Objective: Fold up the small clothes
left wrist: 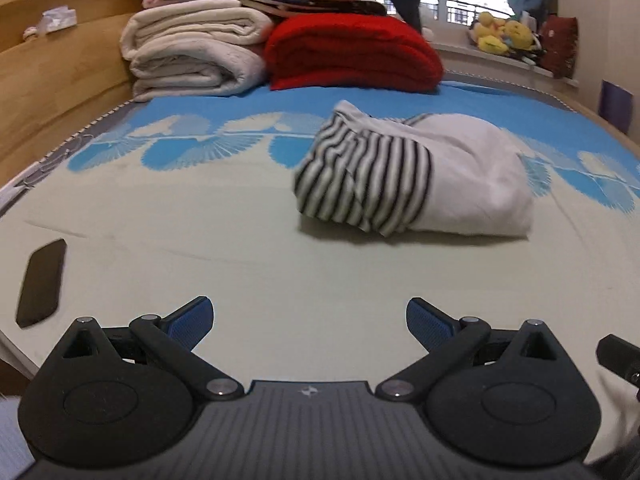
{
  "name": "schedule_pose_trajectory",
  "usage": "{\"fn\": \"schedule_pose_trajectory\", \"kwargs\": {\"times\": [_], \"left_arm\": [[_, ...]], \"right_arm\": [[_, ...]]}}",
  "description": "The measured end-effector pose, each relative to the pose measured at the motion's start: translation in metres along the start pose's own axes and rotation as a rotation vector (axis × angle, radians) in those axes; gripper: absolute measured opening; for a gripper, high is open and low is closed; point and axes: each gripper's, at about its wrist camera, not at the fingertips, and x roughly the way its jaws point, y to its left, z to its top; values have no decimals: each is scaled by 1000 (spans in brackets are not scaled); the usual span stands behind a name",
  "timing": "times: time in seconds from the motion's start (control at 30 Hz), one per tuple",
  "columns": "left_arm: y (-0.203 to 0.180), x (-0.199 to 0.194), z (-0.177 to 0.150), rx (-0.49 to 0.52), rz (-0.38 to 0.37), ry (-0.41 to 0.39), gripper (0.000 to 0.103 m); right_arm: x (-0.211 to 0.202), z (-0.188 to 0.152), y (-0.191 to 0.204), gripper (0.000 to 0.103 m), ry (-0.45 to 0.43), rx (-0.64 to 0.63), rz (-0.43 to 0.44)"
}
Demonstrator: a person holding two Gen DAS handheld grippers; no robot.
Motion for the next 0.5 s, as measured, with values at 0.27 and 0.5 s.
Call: {"fn": "schedule_pose_trajectory", "kwargs": {"times": [0.27, 0.5], "left_arm": [[-13, -4, -8, 18, 57, -27, 103], [-10, -3, -10, 36, 54, -16, 103]], "right_arm": [[-5, -13, 1, 87, 8, 5, -66], [-4, -18, 0, 87, 8, 5, -69]]}}
